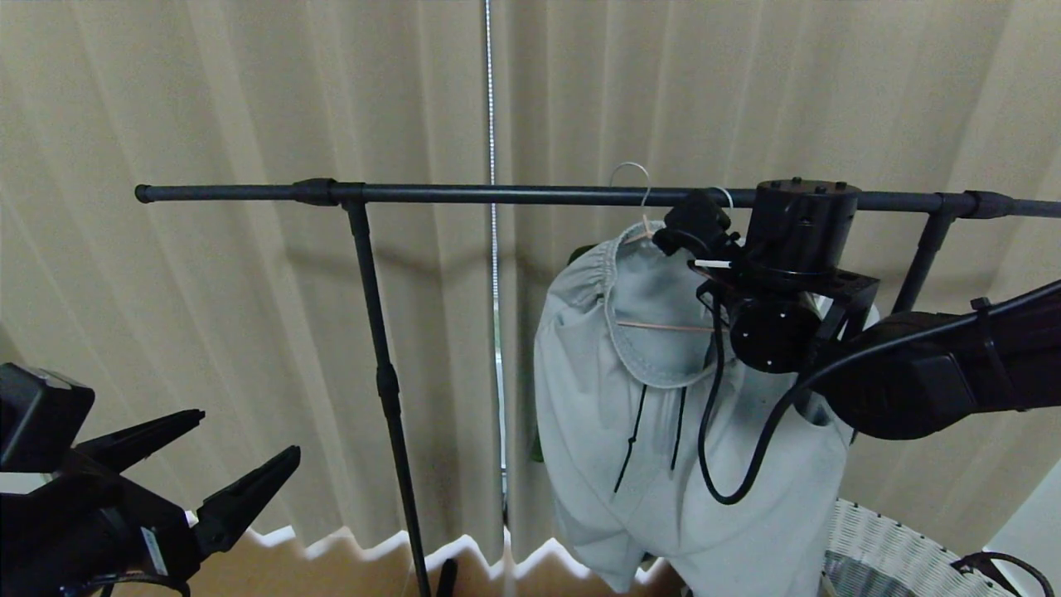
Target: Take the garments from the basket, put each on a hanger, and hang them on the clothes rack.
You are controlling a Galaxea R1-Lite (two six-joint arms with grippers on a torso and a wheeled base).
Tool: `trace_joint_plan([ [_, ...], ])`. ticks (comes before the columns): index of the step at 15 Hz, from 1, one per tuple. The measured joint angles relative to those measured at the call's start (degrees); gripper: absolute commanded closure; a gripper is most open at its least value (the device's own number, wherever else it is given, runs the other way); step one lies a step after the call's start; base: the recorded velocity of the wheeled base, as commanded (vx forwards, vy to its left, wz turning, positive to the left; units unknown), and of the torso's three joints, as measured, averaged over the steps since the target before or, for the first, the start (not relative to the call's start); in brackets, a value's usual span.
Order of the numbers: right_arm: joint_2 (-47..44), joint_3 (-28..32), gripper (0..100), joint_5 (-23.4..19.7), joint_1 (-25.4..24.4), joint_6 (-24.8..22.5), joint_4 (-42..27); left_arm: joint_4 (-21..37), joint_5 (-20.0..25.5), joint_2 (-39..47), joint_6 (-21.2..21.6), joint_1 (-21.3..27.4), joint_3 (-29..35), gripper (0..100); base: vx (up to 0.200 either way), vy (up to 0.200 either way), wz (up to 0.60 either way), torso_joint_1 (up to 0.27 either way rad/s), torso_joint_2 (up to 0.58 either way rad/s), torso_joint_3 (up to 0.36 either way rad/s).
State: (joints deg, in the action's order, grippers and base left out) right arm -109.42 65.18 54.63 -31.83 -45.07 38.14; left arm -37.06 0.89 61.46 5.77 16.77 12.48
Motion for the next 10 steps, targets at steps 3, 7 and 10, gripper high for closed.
trace_joint_plan([
  [3, 0.0, -0.1, 100, -0.4, -0.8, 0.0, 0.0, -0.1, -0.1, -0.2, 0.0, 0.5, 0.0, 0, 0.000, 0.000, 0.00, 0.000, 0.00, 0.000],
  [7, -0.9, -0.2, 100, -1.3, -1.8, 0.1, 0.0, -0.1, -0.1, -0.6, 0.0, 0.6, 0.1, 0, 0.000, 0.000, 0.00, 0.000, 0.00, 0.000],
  [10, -2.1, -0.1, 100, -1.4, -1.9, 0.3, 0.3, -0.1, -0.1, -0.7, -0.1, 0.6, 0.3, 0, 0.000, 0.000, 0.00, 0.000, 0.00, 0.000],
])
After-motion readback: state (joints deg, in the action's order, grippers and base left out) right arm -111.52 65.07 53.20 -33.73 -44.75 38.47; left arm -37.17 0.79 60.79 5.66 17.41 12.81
